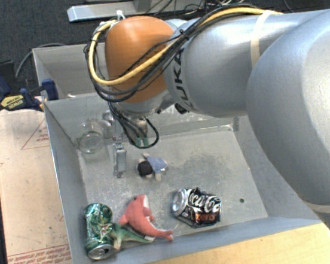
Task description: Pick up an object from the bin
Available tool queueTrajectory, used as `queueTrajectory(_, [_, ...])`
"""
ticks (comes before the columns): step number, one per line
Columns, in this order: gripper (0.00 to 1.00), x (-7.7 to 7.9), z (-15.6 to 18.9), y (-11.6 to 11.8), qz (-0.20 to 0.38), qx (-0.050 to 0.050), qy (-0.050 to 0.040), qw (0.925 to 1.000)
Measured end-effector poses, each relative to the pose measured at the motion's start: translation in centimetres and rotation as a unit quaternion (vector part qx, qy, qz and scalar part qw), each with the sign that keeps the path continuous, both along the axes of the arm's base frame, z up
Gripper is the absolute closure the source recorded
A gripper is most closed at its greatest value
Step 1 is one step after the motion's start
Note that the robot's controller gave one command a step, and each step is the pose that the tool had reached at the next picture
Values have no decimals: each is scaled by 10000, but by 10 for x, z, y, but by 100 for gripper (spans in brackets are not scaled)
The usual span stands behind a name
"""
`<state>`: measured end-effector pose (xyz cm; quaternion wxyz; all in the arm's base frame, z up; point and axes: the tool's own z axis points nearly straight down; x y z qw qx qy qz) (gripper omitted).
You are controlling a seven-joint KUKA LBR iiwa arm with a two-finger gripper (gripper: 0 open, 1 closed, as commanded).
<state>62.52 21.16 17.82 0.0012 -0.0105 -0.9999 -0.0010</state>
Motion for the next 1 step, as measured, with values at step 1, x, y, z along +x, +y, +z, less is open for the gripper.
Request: queueTrajectory(1, [0, -4, -82, -38, -1643, -17, 19, 9864])
